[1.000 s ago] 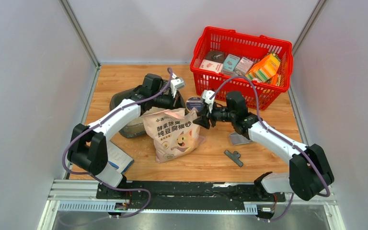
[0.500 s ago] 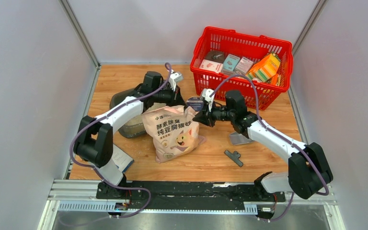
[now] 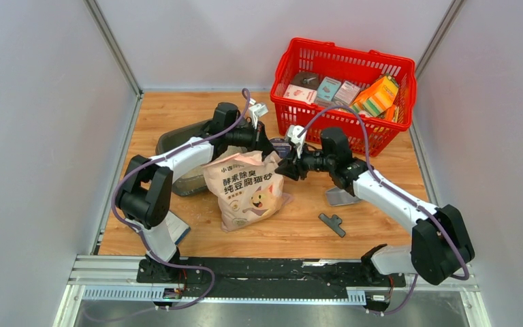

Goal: Fill the litter box with clean litter

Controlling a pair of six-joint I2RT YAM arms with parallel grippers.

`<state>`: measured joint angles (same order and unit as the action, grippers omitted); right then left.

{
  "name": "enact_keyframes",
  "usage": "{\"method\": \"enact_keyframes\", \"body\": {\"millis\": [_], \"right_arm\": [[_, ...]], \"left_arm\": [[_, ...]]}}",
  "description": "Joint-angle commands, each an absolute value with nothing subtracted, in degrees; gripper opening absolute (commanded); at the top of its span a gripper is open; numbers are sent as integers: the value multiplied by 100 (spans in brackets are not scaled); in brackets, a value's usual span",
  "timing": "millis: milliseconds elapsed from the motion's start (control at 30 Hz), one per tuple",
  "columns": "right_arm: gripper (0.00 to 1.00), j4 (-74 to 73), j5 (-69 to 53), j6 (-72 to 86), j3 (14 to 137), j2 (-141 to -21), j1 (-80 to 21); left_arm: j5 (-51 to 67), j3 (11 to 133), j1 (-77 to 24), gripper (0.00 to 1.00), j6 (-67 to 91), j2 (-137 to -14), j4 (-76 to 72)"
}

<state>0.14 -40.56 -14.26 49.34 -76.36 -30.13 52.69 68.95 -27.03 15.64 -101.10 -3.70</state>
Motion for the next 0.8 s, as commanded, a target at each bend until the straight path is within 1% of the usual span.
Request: {"method": "enact_keyframes", "body": {"millis": [0, 33, 267, 300, 333, 400, 433, 533, 700, 767], "right_arm": [[37, -193, -3657, -1758, 5230, -7357, -2944], [39, -193, -3656, -1775, 5229, -7348, -2944], [43, -132, -3490, -1714, 5186, -7260, -2944], [45, -114, -3428, -1670, 5177, -7251, -2944], [51, -79, -3341, -1644, 5168, -7294, -2944], [58, -53, -3322, -1574, 5177, -7382, -2936], [61, -44, -3409, -1478, 5203, -7470, -2918], [65, -44, -3813, -1249, 5361, -7707, -2830], [68, 237, -4420, -678, 5659, -8120, -2646], [68, 255, -4850, -519, 5765, -8261, -2540]], "left_arm": [[5555, 6900, -2742, 0, 1740, -9984, -765], [5546, 6899, -2742, 0, 1740, -9984, -756], [5388, 6917, -2725, 0, 1723, -9958, -686], [5405, 6917, -2725, 0, 1723, -9949, -677], [5414, 6908, -2716, 0, 1723, -9941, -668], [5458, 6908, -2716, 0, 1723, -9949, -642], [5475, 6908, -2707, 0, 1723, -9932, -633], [5537, 6899, -2698, 0, 1731, -9923, -606], [5695, 6899, -2689, 0, 1758, -9879, -554], [5730, 6882, -2681, 0, 1767, -9861, -545]]}}
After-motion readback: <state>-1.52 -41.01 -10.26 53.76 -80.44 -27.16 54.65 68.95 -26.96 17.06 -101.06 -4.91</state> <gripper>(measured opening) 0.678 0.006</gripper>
